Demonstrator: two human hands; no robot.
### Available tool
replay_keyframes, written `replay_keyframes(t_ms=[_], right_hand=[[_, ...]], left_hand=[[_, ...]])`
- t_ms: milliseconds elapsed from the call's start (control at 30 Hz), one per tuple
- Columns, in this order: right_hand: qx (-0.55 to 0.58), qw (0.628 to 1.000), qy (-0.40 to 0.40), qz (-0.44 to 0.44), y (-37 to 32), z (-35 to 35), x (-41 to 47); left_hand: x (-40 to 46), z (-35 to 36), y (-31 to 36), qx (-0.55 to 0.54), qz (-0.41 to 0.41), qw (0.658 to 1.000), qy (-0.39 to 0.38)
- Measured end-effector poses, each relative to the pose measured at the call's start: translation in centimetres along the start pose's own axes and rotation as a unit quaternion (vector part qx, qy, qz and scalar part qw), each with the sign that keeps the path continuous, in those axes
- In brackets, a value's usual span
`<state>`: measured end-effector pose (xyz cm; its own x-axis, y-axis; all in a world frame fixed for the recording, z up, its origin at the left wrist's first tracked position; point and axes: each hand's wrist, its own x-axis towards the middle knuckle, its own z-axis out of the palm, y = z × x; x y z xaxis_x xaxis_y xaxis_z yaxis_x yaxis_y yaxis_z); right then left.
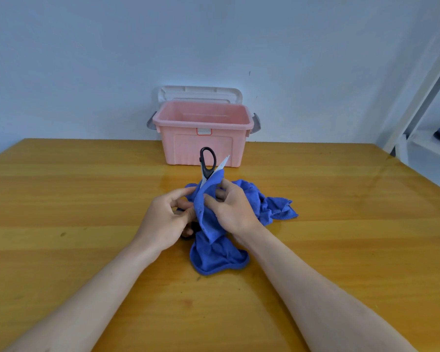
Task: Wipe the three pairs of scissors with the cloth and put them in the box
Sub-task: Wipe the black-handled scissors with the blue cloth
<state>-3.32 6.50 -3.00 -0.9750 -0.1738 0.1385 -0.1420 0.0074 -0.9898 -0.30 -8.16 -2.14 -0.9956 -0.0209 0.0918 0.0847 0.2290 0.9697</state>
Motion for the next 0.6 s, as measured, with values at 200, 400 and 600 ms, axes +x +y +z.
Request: replay_keyframes(t_ms=[200, 400, 600], right_hand=[[-0.03, 0.997, 0.075, -0.009, -0.1, 1.2, 0.3], [0.003, 1.0, 0.004, 0.006, 0.5, 0.3, 0.1], [0.11, 0.993, -0.044, 0.028, 0.5, -0.2, -0.1]], left_hand=[[-0.1, 0.2, 0.0, -0.033, 0.006, 0.999, -0.028], [-0.1, -0.1, -0.1, -0.022, 0.007, 1.0, -0.02], [-0.1, 0.2, -0.1, -0.035, 0.016, 0.998, -0.041]])
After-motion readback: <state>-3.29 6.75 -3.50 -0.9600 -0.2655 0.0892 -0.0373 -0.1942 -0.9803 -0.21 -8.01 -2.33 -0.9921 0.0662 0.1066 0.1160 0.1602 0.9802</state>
